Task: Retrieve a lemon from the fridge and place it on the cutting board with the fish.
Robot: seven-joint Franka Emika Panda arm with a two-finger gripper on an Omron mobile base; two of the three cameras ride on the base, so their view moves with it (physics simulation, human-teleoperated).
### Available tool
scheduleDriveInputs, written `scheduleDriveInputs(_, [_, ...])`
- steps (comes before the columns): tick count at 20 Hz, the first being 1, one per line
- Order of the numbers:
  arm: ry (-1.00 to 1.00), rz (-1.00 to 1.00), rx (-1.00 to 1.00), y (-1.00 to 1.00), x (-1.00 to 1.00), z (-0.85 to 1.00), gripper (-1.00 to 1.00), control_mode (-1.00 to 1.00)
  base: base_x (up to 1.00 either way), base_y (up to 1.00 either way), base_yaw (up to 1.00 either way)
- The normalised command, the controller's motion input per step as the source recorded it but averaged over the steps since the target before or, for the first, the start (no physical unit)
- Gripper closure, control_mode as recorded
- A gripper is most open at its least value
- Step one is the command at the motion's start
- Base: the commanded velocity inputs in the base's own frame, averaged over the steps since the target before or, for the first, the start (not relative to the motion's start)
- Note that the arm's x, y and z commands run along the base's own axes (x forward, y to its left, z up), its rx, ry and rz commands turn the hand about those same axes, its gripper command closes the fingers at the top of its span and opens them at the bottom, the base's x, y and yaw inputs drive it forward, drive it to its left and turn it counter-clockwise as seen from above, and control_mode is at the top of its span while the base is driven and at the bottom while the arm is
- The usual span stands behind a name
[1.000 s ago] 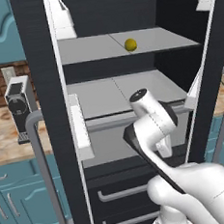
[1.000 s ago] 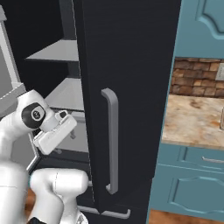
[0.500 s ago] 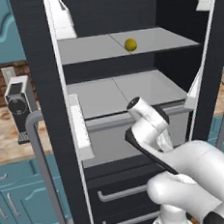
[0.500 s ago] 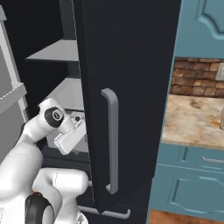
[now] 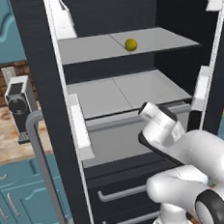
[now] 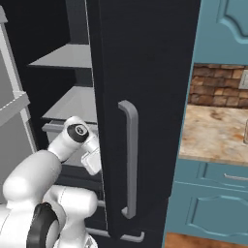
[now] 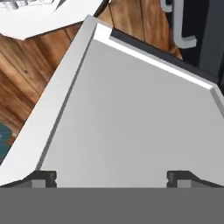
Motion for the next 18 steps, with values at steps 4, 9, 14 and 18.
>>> scheduleDriveInputs(4, [0.13,-0.02,-0.09,-1.00,-0.60,-0.02,-1.00,-1.00,0.00,0.00,0.00])
scheduleDriveInputs(9, [0.13,-0.03,-0.03,-1.00,-0.76,-0.01,-1.00,-1.00,0.00,0.00,0.00])
scheduleDriveInputs(14, [0.00,0.05,-0.05,-0.97,-0.06,-0.01,-1.00,-1.00,0.00,0.00,0.00])
scheduleDriveInputs(18, [0.00,0.16,-0.07,-0.39,0.05,-0.15,-1.00,-1.00,0.00,0.00,0.00])
